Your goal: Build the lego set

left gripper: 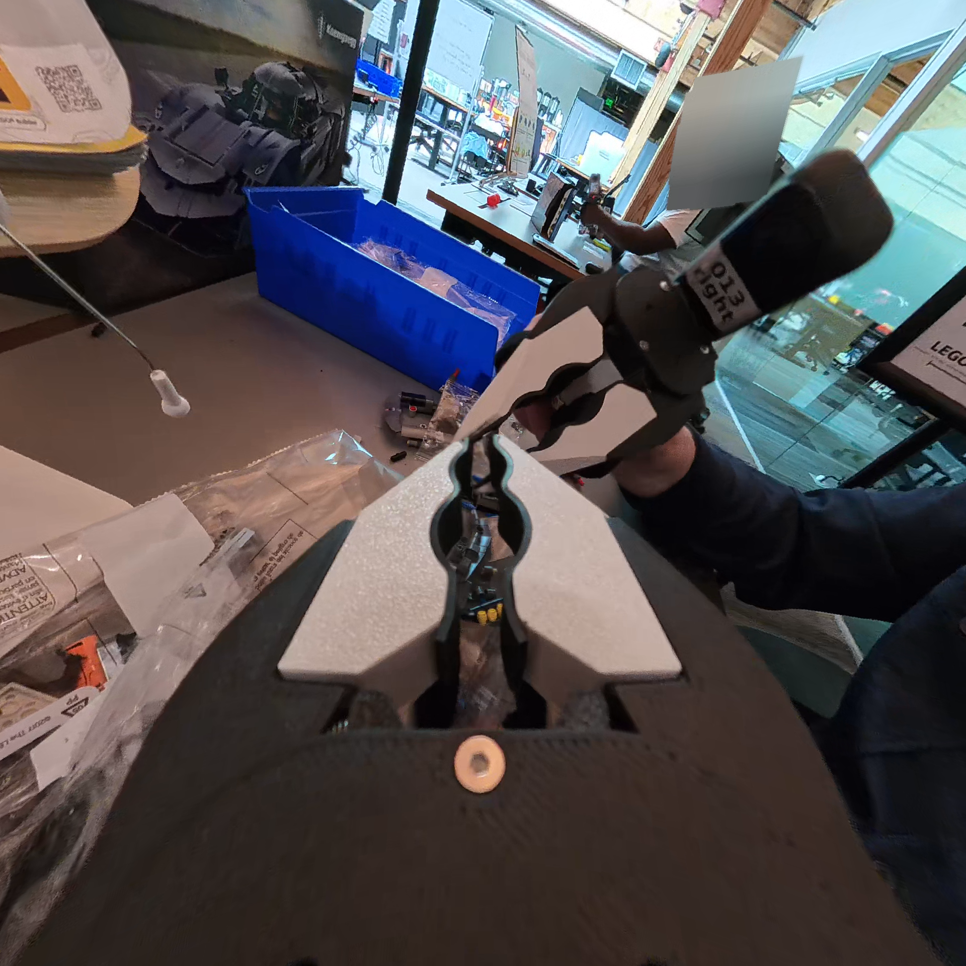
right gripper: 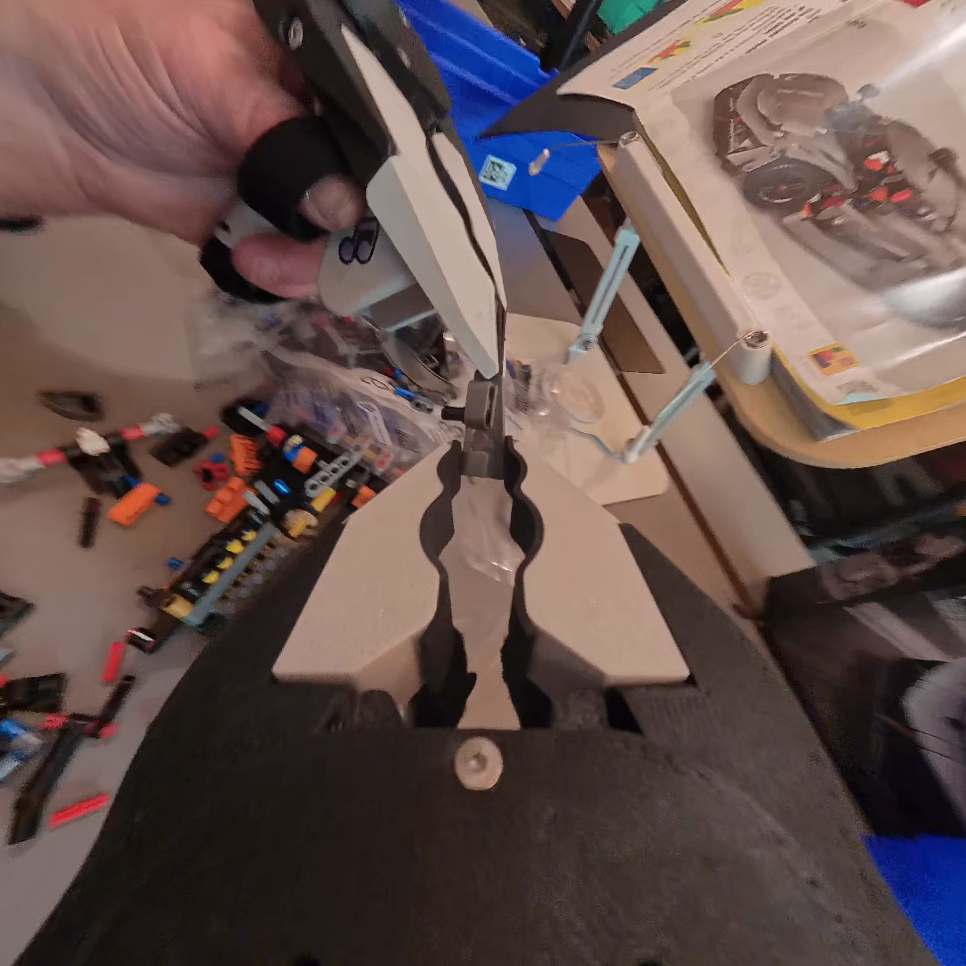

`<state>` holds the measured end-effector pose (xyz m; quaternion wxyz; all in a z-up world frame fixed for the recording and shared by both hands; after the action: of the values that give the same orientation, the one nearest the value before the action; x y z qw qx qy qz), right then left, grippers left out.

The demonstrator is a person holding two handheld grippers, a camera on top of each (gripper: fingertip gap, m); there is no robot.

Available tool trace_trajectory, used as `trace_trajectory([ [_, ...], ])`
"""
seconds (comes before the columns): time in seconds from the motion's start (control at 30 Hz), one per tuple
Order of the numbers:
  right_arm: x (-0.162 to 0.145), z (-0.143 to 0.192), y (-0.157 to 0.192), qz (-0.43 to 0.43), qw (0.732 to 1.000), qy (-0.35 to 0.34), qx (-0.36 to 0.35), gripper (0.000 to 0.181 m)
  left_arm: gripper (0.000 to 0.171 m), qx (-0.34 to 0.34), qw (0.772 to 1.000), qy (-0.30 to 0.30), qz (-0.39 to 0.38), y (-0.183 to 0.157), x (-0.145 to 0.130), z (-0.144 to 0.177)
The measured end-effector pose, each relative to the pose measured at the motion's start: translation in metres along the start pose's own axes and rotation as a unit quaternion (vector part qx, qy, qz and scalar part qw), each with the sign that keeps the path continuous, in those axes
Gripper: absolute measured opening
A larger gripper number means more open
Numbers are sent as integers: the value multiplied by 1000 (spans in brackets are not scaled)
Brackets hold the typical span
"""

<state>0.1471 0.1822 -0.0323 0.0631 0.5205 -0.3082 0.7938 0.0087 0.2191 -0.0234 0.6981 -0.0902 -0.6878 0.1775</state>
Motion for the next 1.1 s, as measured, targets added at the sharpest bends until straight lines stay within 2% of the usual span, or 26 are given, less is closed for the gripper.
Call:
trace_trajectory([
  [0.07, -2, 3, -3, -60, 997, -26, 39, 13, 13, 4, 1000, 6, -23, -2, 1, 0],
  [0.17, -3, 8, -8, -130, 986, -65, 84, 13, 20, 6, 998, 13, -66, -8, 3, 0],
  [0.27, -4, 12, -11, -185, 970, -89, 128, 13, 17, -4, 995, 13, -99, -13, 1, -3],
  [0.47, -5, 16, -12, -259, 935, -128, 204, 12, 18, -31, 990, 9, -137, -23, 0, -7],
  [0.63, -6, 16, -12, -289, 917, -140, 237, 13, 18, -44, 986, -4, -164, -29, 1, -8],
  [0.83, -6, 16, -11, -322, 894, -148, 273, 13, 8, -54, 983, -7, -177, -35, 0, -10],
  [0.87, -7, 16, -11, -324, 893, -150, 274, 13, 8, -51, 982, -4, -180, -35, 1, -9],
  [0.9, -7, 15, -11, -327, 893, -151, 270, 13, 0, -48, 981, -3, -186, -35, 1, -9],
  [1.0, -6, 17, -17, -328, 898, -169, 241, 14, 0, -23, 980, -11, -195, -34, 4, -6],
  [1.03, -5, 18, -19, -318, 906, -168, 223, 18, 0, -15, 980, -12, -197, -33, 5, -6],
  [1.1, -5, 19, -20, -263, 939, -144, 166, 21, 0, -6, 980, -16, -196, -32, 6, -4],
])
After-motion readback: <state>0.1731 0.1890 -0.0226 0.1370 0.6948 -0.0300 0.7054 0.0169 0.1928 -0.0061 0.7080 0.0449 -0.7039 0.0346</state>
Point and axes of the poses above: each gripper's, where its closed fingertips meet, z back along the fingers, x out of its top, y = z × x across the jaws, the point moved 8 cm from there along z, back along the fingers, and after that the axes turned 8 degrees about -y, right-handed, at the moved point
